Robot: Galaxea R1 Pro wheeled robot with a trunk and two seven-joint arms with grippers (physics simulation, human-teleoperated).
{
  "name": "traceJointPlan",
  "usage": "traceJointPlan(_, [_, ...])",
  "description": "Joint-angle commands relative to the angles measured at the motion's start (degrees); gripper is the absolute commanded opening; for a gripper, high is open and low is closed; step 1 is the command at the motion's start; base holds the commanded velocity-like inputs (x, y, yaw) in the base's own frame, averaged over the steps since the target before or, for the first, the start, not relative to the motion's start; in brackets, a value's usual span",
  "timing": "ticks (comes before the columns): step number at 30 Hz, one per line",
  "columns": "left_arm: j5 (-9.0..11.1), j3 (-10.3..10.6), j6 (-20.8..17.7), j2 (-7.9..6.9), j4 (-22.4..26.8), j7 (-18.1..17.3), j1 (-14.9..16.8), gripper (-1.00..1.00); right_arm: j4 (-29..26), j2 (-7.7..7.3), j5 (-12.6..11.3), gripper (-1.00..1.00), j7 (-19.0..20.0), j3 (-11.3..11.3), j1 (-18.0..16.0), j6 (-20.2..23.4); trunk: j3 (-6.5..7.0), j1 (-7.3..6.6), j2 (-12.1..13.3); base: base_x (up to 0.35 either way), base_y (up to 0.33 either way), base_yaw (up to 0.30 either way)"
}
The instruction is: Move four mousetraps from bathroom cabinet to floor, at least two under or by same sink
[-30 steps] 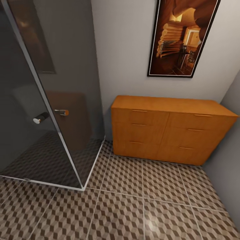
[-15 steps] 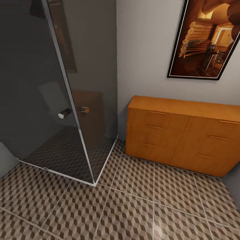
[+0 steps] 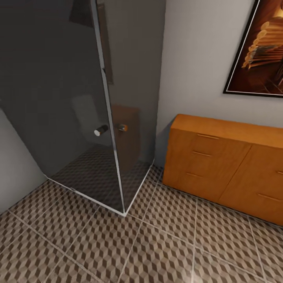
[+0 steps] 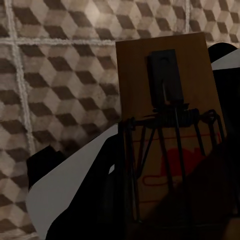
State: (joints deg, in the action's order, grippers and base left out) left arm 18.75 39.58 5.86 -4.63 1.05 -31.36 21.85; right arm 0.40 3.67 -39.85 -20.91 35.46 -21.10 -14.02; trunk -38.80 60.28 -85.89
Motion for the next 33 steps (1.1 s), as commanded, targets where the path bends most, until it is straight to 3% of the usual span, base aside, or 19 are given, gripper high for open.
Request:
traceJointPlan(1, [0.24, 0.5, 0.33, -0.02, -0.05, 0.05, 0.04, -1.0, 0.04, 0.02, -0.58, -1.0, -0.1, 0.49, -0.01, -0.22, -0.05, 0.0, -0.02, 0.0, 0.0, 0.292])
traceJointPlan(33, [0.24, 0.5, 0.35, 0.02, -0.02, 0.04, 0.04, -1.0, 0.04, 0.02, -0.58, -1.0, -0.1, 0.49, -0.02, -0.22, -0.05, 0.0, -0.02, 0.0, 0.0, 0.292])
